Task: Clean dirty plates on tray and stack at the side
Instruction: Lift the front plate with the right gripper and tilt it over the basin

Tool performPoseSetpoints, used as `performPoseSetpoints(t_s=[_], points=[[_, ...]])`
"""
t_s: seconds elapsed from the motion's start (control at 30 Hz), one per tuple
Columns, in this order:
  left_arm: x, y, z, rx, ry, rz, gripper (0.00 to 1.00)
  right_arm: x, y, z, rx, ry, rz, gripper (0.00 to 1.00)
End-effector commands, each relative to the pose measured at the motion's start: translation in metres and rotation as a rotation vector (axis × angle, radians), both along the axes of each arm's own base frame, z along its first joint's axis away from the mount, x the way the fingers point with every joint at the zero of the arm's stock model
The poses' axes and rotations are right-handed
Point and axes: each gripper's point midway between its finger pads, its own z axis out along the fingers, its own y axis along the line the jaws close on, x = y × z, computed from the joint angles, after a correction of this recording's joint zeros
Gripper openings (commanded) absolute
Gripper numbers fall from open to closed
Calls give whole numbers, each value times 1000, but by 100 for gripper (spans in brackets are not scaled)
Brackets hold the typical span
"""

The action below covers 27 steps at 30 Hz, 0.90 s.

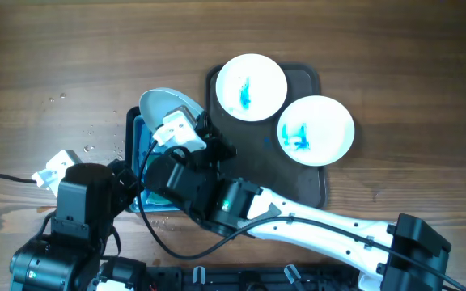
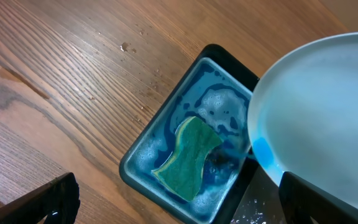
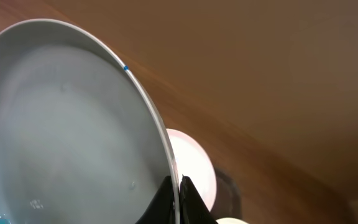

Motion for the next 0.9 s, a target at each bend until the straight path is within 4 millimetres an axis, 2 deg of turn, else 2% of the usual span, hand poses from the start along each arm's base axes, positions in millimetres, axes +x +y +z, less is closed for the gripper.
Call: performPoseSetpoints(t_s=[0.0,0.3,0.87], points=[[1,4,6,6,-24,27,100,-2,-2,15,-30,-47,-25,4],[1,4,6,6,-24,27,100,-5,2,19,-106,-60,6,4],[1,4,6,6,-24,27,100,-5,1,20,-110,-67,-4,4]])
